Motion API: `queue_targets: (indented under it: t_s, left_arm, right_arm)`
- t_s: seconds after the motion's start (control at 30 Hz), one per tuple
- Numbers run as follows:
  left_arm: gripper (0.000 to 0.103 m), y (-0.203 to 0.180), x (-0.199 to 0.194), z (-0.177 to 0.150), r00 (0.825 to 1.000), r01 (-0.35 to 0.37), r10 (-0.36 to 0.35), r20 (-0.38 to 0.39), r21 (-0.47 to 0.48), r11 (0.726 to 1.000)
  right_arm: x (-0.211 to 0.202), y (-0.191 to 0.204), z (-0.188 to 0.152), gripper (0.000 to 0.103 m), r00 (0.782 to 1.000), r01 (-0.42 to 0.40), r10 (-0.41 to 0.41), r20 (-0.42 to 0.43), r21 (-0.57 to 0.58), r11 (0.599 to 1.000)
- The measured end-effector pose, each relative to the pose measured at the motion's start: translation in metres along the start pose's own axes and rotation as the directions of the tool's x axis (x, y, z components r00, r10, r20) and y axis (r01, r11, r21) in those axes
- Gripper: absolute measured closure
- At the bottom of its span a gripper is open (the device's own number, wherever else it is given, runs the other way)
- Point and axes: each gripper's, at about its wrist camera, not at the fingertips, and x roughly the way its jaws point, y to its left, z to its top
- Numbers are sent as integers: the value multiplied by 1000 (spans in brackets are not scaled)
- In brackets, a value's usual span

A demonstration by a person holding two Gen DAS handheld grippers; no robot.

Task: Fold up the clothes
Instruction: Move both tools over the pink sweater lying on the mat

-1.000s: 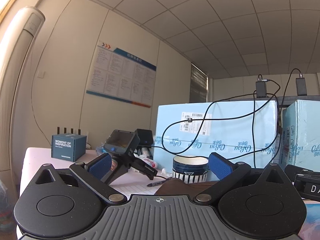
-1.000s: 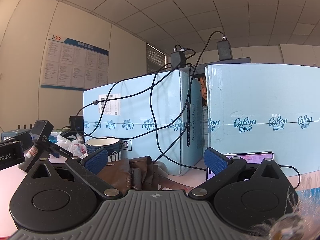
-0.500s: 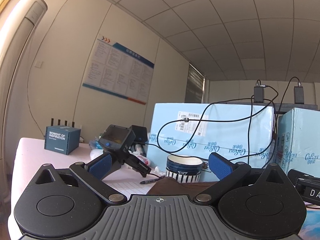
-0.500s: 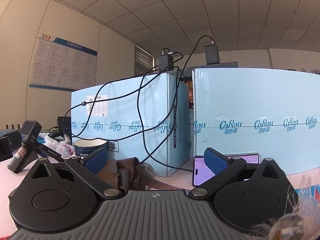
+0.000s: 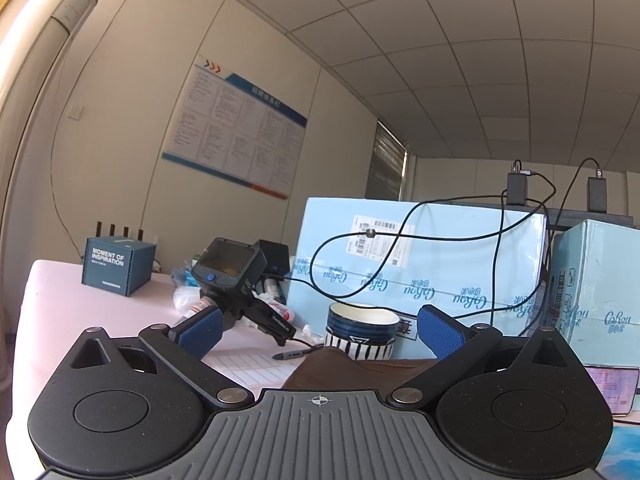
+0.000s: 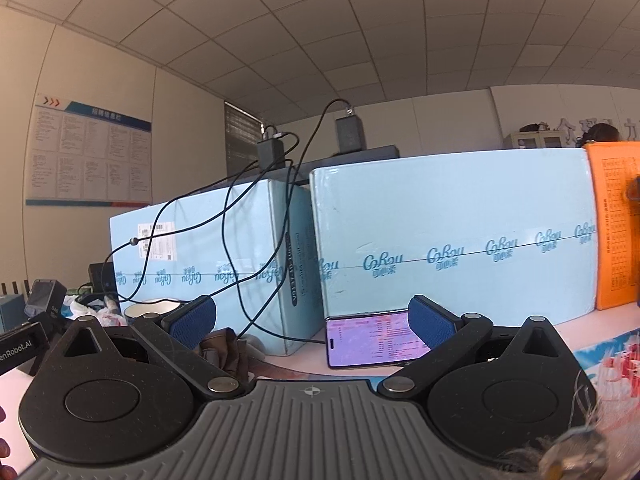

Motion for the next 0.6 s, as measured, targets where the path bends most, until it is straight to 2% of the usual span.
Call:
queue_targets:
  t_s: [0.13, 0.33, 0.4, 0.43, 0.5, 0.6]
  left_arm:
    - [0, -6, -2, 0, 1000, 12, -12, 8, 31, 999]
    - [0, -33, -21, 3, 994, 84, -92, 60, 121, 989]
    - [0, -48, -32, 6, 986, 144, -154, 68, 133, 981]
    - [0, -55, -38, 7, 979, 181, -192, 73, 138, 974]
    - [0, -71, -50, 11, 953, 278, -292, 84, 142, 950]
    - [0, -95, -62, 19, 899, 422, -433, 69, 129, 897]
  right_arm:
    - [-29, -25, 5, 0, 999, 48, -49, 18, 26, 998]
    - [-74, -68, 10, 0, 989, 135, -138, 50, 51, 989]
    - [-88, -83, 10, 0, 984, 170, -173, 52, 61, 984]
    - [-94, -91, 10, 0, 980, 187, -191, 52, 65, 980]
    - [-106, -106, 10, 0, 973, 222, -226, 52, 73, 972]
    - [-123, -132, 8, 0, 957, 284, -288, 42, 89, 955]
